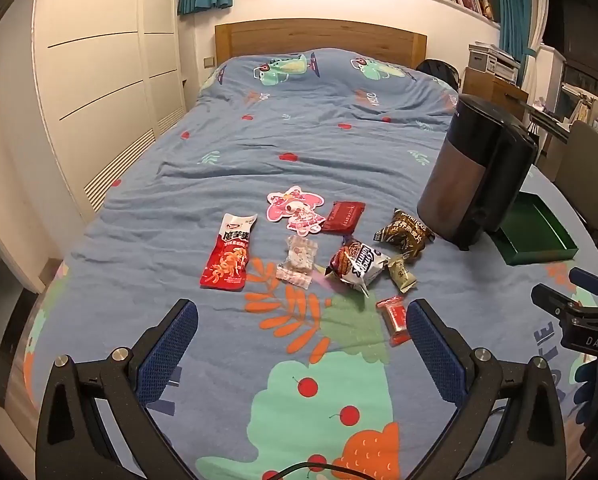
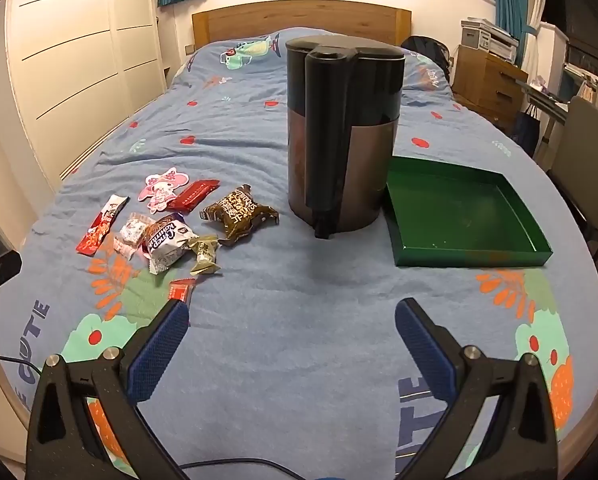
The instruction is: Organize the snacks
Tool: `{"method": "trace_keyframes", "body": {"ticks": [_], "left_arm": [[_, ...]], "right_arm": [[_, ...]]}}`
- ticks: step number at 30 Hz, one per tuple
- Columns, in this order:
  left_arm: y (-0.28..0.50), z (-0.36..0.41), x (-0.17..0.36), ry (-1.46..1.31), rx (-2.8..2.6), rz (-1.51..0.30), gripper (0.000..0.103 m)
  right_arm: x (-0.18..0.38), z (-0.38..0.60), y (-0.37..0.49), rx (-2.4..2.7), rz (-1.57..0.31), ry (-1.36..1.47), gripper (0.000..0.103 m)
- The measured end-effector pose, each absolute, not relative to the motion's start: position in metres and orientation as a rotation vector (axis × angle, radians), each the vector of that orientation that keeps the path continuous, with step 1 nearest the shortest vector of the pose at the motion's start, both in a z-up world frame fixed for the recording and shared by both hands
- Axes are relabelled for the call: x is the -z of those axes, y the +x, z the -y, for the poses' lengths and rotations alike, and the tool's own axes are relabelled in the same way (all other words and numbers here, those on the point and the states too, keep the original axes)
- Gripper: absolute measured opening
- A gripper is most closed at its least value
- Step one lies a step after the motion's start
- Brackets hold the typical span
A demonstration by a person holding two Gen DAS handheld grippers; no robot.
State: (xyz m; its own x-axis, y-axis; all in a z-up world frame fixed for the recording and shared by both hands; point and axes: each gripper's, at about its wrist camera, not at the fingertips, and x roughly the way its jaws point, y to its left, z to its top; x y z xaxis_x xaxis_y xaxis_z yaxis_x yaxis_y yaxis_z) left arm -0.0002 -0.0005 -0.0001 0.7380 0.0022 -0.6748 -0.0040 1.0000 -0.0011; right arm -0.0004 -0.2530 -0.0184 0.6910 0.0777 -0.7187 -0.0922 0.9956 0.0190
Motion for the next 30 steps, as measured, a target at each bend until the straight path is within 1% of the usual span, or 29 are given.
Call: {"method": "trace_keyframes", "body": {"ticks": [8,19,26,27,30], "left_arm": [[-0.002,0.003,0.002,0.003,-0.002,-0.737,0.102],[0.009,0.0,0.005,0.014,0.007,-0.784,0.102],[0.009,0.001,0.009,0.033,0.001,-0.763,0.102],[0.009,0.002,0.009,0.033,0.002,-0.738,0.102],[0.01,0.002,0.011,0.044,-0.002,-0.757,0.102]], "right_arm": [[0.019,0.252,0.0,-0.091,-0.803,-0.018,0.103],[0.021,0.252,0.002,-0.089,-0.809,-0.004,0.103],[0.022,0.253,0.003,-0.086,-0.806,0.006,0.103],[0.022,0.253,0.002,-0.085,-0.806,0.006,0.103],[0.023,0.254,0.002,-0.08,-0.807,0.008,0.103]]}}
